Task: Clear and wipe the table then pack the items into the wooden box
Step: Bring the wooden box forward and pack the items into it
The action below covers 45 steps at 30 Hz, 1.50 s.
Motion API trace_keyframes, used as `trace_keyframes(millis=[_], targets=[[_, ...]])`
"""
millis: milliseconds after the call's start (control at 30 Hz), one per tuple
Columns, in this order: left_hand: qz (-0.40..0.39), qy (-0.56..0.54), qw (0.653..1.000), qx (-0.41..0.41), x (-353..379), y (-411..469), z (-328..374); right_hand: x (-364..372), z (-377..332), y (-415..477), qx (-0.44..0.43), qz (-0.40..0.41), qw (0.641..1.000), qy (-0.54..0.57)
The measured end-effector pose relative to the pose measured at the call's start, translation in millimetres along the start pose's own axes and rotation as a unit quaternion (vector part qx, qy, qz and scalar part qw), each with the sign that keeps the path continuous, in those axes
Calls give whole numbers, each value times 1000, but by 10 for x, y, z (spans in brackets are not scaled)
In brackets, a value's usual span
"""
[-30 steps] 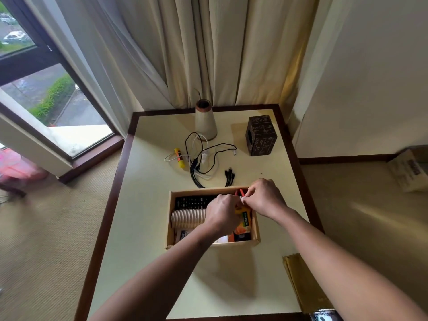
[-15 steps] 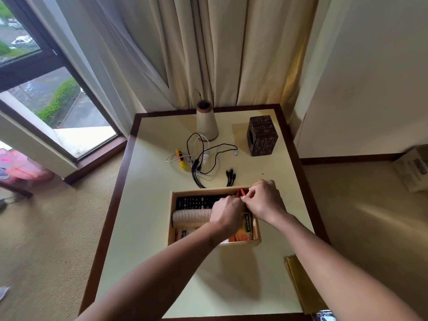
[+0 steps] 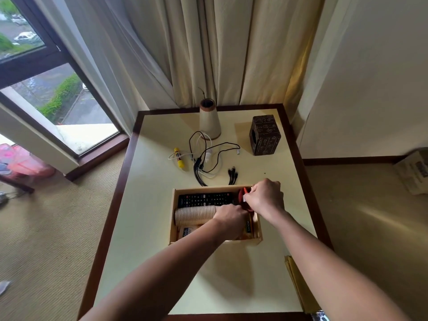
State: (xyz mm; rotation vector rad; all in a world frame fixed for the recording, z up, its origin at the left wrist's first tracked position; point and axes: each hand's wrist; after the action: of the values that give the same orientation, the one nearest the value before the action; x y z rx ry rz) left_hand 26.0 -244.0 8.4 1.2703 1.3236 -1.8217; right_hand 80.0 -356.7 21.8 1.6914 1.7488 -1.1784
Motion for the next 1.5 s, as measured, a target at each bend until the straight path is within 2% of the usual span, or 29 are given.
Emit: trace_keyframes(millis=[100,333,433,533,667,767,833,900,1033,1167,1233,1367,1500], targets=[[36,-22,999,-18,22,-55,81,27,9,68,1,-2,1000,13],[-18,-115,993,14,47,1,-178,32,79,-15,-52,0,996,72],[47,-196,979,18,61,-125,-349,10,74,-66,-60,-13,995,82],[154,-304,939,-42,-100,-327,-575,-20,-32,-16,-85,4,991,101],[277,-418,852,-151,-261,-327,-1129,62,-410,198,-119,-6,985,127],[304,-465,798,-235,-291,-100,-1651,261,-799,472,-112,-33,985,126],[298,-475,780,-278,-264,120,-1977,449,-1042,698,-80,-44,988,125],[294,-451,781,-316,-205,369,-2265,667,-1222,933,-36,-56,989,134],[251,-361,823,-360,-109,808,-2677,1010,-1445,1294,36,-77,987,136],[158,-311,868,-354,-59,1070,-2844,1254,-1513,1460,96,-73,984,132],[126,-302,876,-354,-23,1140,-2851,1327,-1530,1505,102,-62,984,130],[108,-311,871,-366,66,1230,-2855,1385,-1553,1580,86,-48,990,97],[131,-385,827,-389,86,1268,-2878,1308,-1516,1619,103,-50,988,103]])
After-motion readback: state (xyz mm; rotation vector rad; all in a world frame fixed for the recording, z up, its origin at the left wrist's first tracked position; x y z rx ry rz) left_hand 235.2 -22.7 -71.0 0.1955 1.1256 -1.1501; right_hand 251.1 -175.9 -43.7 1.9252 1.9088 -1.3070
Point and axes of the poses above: each hand's wrist, its own y-axis towards the middle knuckle, its own x-axis out of the palm, z = x × y, and after that the axes turned 6 degrees about y, right-handed
